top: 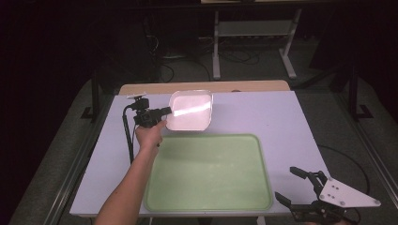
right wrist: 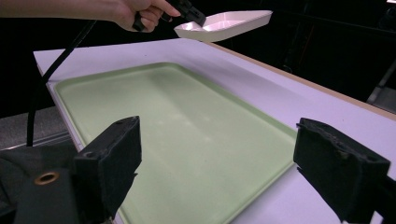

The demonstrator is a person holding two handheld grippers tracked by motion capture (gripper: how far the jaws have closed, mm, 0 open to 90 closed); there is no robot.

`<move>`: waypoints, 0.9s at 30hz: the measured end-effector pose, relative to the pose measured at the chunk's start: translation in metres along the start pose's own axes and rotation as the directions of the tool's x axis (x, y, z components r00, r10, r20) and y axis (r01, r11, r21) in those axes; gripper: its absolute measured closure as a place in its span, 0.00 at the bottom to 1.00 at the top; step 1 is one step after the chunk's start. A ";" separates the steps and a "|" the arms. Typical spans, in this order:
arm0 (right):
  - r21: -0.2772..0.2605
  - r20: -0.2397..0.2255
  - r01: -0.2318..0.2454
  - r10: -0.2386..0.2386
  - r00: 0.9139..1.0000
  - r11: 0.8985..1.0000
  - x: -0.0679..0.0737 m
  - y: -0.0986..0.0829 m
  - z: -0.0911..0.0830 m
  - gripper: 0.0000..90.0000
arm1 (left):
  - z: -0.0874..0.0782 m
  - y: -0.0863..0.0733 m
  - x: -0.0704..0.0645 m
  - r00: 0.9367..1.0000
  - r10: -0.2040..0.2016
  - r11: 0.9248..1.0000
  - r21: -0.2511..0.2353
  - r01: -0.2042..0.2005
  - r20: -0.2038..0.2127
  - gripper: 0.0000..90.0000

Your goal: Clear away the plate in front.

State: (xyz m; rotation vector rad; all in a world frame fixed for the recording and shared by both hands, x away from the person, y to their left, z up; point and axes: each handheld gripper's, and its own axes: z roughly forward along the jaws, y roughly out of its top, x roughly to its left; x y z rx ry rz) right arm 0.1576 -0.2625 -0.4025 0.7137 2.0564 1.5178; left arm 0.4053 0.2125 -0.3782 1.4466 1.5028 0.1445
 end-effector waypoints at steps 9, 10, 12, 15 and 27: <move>0.000 -0.004 -0.002 0.002 1.000 1.000 0.000 0.000 0.001 0.16 | -0.011 -0.012 0.000 1.000 -0.009 1.000 -0.007 0.009 -0.008 0.99; 0.001 -0.003 -0.002 0.002 1.000 1.000 0.000 0.000 0.001 0.16 | -0.011 -0.014 0.000 1.000 -0.008 1.000 -0.005 0.008 -0.006 0.99; 0.001 -0.004 -0.002 0.002 1.000 1.000 0.000 0.000 0.001 0.16 | -0.013 -0.016 0.000 1.000 -0.014 1.000 -0.006 0.014 -0.001 0.99; 0.000 -0.004 -0.004 0.004 1.000 1.000 0.000 0.000 0.001 0.16 | -0.015 -0.021 0.000 1.000 -0.019 1.000 -0.009 0.019 0.002 0.99; 0.000 -0.007 -0.007 0.007 1.000 1.000 0.000 -0.001 0.001 0.16 | -0.027 -0.035 -0.001 1.000 -0.019 1.000 -0.010 0.019 -0.004 0.99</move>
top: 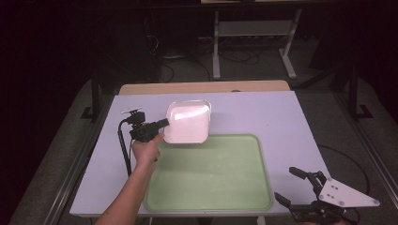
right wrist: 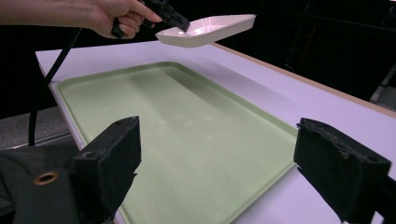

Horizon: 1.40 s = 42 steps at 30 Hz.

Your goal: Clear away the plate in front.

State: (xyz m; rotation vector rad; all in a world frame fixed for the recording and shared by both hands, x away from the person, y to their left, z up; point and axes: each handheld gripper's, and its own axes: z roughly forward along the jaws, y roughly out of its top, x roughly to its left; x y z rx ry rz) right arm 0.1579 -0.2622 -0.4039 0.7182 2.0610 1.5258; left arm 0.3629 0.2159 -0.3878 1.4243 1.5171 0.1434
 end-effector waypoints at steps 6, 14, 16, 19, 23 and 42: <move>0.008 -0.004 0.005 -0.004 1.000 1.000 0.001 0.000 0.001 0.16 | 0.001 -0.011 -0.002 1.000 0.000 1.000 0.013 0.000 0.008 0.99; 0.009 -0.004 0.003 -0.003 1.000 1.000 0.000 -0.001 -0.001 0.16 | -0.002 -0.028 -0.004 1.000 -0.002 1.000 0.027 0.002 -0.001 0.99; 0.010 -0.007 0.004 -0.004 1.000 1.000 0.000 -0.001 0.000 0.16 | -0.002 -0.032 -0.005 1.000 0.003 1.000 0.028 -0.003 -0.003 0.99; 0.011 -0.007 0.007 -0.006 1.000 1.000 0.001 -0.001 0.000 0.16 | -0.002 -0.039 -0.007 1.000 0.005 0.999 0.031 -0.005 -0.005 0.99; 0.009 -0.005 0.007 -0.007 1.000 1.000 0.001 -0.001 -0.001 0.16 | -0.002 -0.047 -0.006 1.000 -0.002 0.999 0.036 0.002 -0.007 0.99; 0.011 -0.014 0.009 -0.009 1.000 1.000 0.002 -0.001 0.000 0.16 | -0.009 -0.077 -0.014 1.000 -0.008 0.999 0.048 0.009 -0.026 0.98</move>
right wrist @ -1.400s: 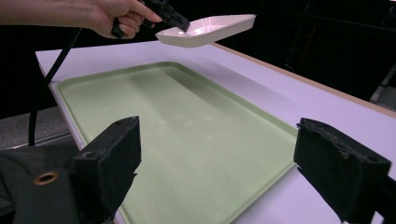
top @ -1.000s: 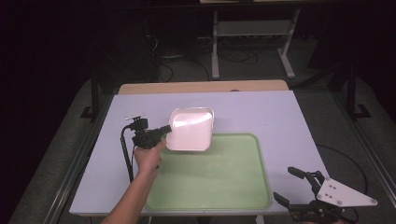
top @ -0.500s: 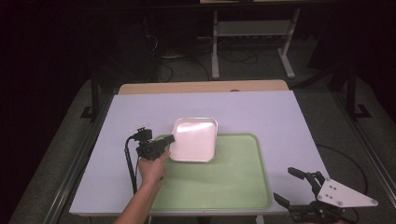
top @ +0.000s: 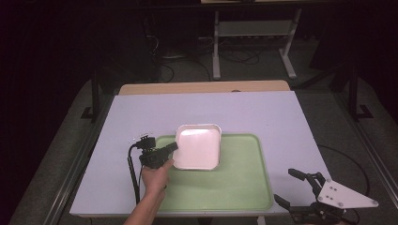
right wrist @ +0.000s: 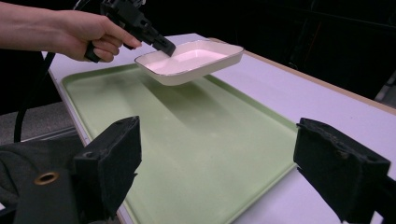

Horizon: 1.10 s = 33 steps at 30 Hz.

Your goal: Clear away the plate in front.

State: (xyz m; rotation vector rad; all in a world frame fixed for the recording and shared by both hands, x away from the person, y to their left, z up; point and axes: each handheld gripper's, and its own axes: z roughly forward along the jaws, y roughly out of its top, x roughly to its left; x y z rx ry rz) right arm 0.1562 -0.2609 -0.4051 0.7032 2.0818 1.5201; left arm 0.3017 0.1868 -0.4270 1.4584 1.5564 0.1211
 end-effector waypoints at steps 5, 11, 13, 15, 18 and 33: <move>0.000 -0.001 0.000 0.000 1.000 1.000 0.000 0.000 0.000 0.16 | 0.001 -0.010 -0.001 1.000 0.008 1.000 0.015 -0.008 -0.005 0.98; 0.003 -0.003 0.001 -0.001 1.000 1.000 0.000 0.000 0.000 0.16 | 0.001 -0.020 -0.004 1.000 0.006 1.000 0.016 -0.006 -0.018 0.98; 0.004 -0.003 0.004 -0.004 1.000 1.000 0.001 0.000 0.000 0.16 | 0.001 -0.023 -0.005 1.000 0.005 1.000 0.014 -0.005 -0.025 0.99; 0.005 -0.002 0.005 -0.005 1.000 1.000 0.001 0.000 0.000 0.16 | 0.001 -0.025 -0.005 1.000 0.000 1.000 0.016 0.000 -0.028 0.98; 0.005 -0.003 0.006 -0.006 1.000 1.000 0.001 0.000 0.000 0.16 | 0.001 -0.029 -0.005 0.999 0.004 1.000 0.025 -0.003 -0.038 0.99; 0.006 -0.005 0.007 -0.007 1.000 1.000 0.001 0.000 0.002 0.16 | 0.006 -0.039 -0.005 0.994 0.032 0.998 0.065 -0.025 -0.103 0.98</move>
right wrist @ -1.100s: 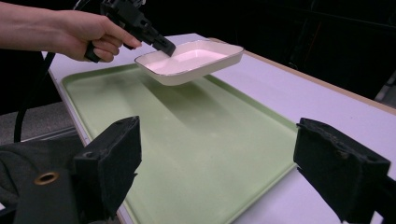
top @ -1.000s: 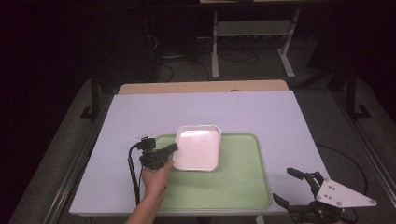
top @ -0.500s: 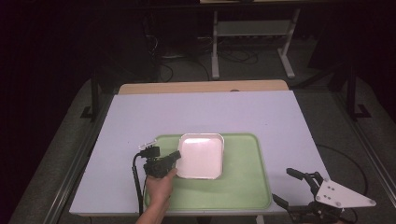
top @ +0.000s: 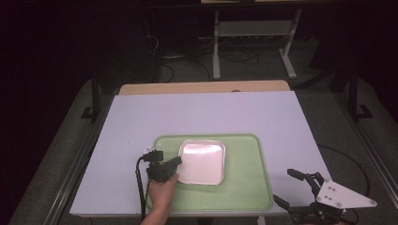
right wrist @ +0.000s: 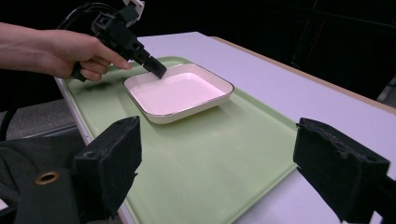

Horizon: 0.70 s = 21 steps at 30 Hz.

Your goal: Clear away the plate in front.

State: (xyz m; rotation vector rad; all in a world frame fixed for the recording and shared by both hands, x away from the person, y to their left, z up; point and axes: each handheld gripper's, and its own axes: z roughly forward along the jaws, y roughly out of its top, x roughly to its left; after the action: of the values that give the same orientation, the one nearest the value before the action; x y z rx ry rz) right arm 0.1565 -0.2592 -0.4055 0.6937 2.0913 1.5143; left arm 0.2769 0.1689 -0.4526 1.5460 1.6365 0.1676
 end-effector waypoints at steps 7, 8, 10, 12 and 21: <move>-0.001 -0.003 -0.001 0.001 1.000 1.000 -0.001 -0.001 0.001 0.16 | 0.003 0.000 0.003 1.000 -0.007 1.000 0.008 0.007 -0.030 0.98; 0.000 -0.003 -0.002 0.002 1.000 1.000 -0.001 -0.001 0.001 0.16 | 0.002 0.001 0.003 0.999 -0.003 1.000 0.009 0.004 -0.037 0.98; -0.001 -0.004 -0.004 0.004 1.000 1.000 -0.002 -0.001 0.001 0.16 | 0.002 0.001 0.002 0.999 0.004 1.000 0.014 -0.003 -0.048 0.98; -0.002 -0.005 -0.006 0.005 1.000 1.000 -0.002 -0.001 0.001 0.16 | 0.002 0.000 0.000 0.999 0.006 1.000 0.022 -0.005 -0.053 0.98; 0.000 -0.003 0.001 -0.001 1.000 1.000 -0.001 -0.001 0.001 0.16 | -0.001 -0.005 -0.004 0.998 0.004 1.000 0.027 -0.002 -0.068 0.98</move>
State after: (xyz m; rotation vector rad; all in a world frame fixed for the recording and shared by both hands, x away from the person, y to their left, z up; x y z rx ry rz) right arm 0.1580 -0.2597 -0.4062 0.6910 2.0941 1.5160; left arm 0.2725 0.1644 -0.4531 1.5786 1.6956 0.2029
